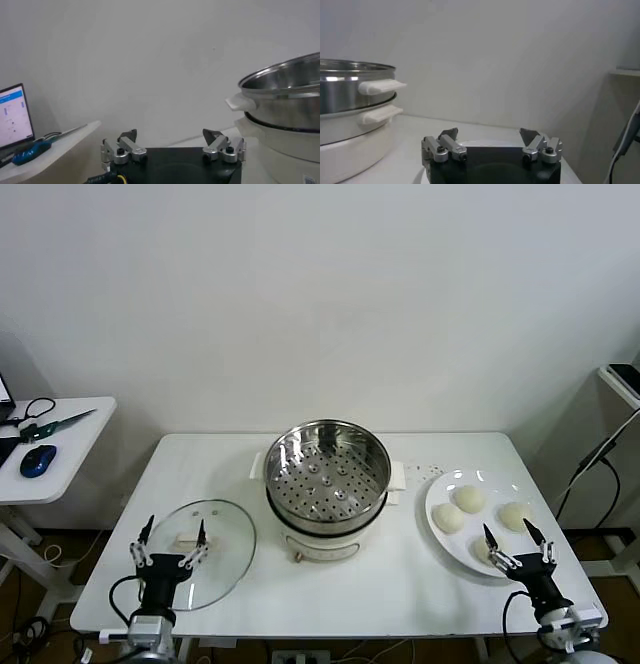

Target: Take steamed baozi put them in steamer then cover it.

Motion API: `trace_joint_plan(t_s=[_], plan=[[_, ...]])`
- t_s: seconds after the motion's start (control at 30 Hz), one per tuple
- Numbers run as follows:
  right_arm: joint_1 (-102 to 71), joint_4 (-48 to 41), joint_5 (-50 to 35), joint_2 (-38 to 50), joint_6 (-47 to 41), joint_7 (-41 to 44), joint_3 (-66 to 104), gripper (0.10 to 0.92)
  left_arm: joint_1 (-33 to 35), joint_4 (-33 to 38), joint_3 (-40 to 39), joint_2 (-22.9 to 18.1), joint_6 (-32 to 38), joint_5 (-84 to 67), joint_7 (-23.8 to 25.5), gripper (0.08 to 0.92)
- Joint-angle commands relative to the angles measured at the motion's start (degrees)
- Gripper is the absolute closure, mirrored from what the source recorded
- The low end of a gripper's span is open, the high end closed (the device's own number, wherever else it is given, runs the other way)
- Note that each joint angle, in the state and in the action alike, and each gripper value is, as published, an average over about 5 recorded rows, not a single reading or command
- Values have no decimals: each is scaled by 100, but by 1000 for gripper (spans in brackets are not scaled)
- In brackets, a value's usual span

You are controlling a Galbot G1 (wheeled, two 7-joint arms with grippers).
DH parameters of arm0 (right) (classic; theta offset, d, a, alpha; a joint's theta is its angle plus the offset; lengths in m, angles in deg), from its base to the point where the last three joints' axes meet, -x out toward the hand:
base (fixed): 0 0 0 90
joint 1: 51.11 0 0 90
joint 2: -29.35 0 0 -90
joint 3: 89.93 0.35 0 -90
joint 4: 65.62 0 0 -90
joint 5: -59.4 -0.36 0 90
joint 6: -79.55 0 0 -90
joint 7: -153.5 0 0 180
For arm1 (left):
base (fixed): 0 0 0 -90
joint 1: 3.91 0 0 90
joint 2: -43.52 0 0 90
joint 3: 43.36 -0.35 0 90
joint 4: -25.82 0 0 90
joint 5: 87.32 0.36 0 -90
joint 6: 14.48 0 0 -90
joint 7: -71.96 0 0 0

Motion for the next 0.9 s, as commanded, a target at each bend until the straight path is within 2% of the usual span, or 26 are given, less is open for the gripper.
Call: trace_joint_plan(t_s=[0.03,0.2,0.33,0.53,0.7,0.9], plan=[[207,-75,425,465,-290,542,36,203,19,21,-24,21,-4,11,-58,177],[731,-578,1195,1728,-676,1837,-106,203,54,37,-97,63,14,8,-194,177],[1477,-1290,1509,2910,-589,2797,-661,203,87,54,-147,65,36,7,-277,177],[3083,-2140,2087,3901,-563,3966,-2039,203,113,71,-218,49,93,4,-340,177],[5300,-2696,2648,4197,-536,4645,-4238,203,123,52,-304,10,159,1,-399,177],[8238,-3735,2849,3725,-360,5082,-7096,203,131,47,-308,7,181,-37,-423,177]])
